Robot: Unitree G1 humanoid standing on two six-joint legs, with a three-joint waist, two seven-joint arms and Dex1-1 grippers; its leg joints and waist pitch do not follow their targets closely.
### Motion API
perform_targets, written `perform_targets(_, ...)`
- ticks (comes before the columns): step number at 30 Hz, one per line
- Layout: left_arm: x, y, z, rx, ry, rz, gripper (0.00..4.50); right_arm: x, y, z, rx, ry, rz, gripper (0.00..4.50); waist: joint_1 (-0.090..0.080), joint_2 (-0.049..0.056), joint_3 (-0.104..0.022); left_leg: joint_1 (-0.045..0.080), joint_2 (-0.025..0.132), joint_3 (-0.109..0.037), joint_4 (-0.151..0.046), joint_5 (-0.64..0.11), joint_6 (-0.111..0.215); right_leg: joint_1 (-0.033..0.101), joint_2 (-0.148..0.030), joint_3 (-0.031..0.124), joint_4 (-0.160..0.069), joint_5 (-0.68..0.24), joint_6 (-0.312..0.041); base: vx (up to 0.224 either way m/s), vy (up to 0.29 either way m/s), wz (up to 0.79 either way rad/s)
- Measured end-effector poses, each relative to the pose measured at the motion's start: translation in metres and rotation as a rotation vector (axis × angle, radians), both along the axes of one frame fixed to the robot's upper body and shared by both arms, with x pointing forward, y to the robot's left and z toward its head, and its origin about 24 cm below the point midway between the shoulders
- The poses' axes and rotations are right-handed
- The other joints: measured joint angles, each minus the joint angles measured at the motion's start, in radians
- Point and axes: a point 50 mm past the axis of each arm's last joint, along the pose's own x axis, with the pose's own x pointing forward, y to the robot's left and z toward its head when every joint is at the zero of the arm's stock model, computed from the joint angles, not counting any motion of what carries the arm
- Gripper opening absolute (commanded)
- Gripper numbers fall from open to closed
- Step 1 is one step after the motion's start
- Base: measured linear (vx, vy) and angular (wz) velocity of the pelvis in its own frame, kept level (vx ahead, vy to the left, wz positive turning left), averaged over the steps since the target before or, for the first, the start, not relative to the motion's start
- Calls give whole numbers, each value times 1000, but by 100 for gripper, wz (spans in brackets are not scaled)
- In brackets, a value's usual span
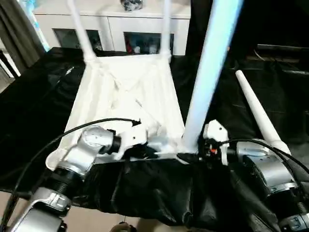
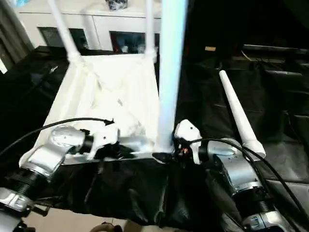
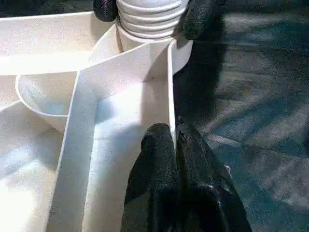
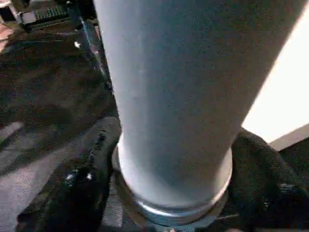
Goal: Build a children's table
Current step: Rotate leg to tighten
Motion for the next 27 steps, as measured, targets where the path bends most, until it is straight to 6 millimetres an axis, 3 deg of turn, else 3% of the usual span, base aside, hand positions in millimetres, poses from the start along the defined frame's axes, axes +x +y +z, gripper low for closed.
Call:
perform_targets(12, 0, -3, -2, -7, 9, -29, 0, -7, 2, -3, 20, 22, -8, 274, 5, 0, 0, 2, 0, 0, 1, 0, 0, 1, 0, 0, 4, 0, 0, 0, 0, 0)
perform_targets(16, 9, -14, -3, -15, -34, 108, 0, 3, 8, -10, 74, -13, -258, 274, -4, -1, 0, 3, 0, 0, 1, 0, 0, 2, 0, 1, 4, 1, -2, 0, 0, 0)
perform_targets(21, 14, -44, -7, -51, -52, 264, 0, 18, 16, -17, 124, -57, -646, 273, -34, -2, 0, 4, 0, -1, 1, 0, -1, 0, 0, 1, 4, -1, 3, 0, 0, 0)
perform_targets(27, 10, -67, -8, -68, -72, 391, 0, 25, 27, -18, 131, -91, -878, 273, -38, 0, -1, 4, 0, -1, 0, 0, -1, 1, 0, 1, 3, -1, 3, 0, 0, 0)
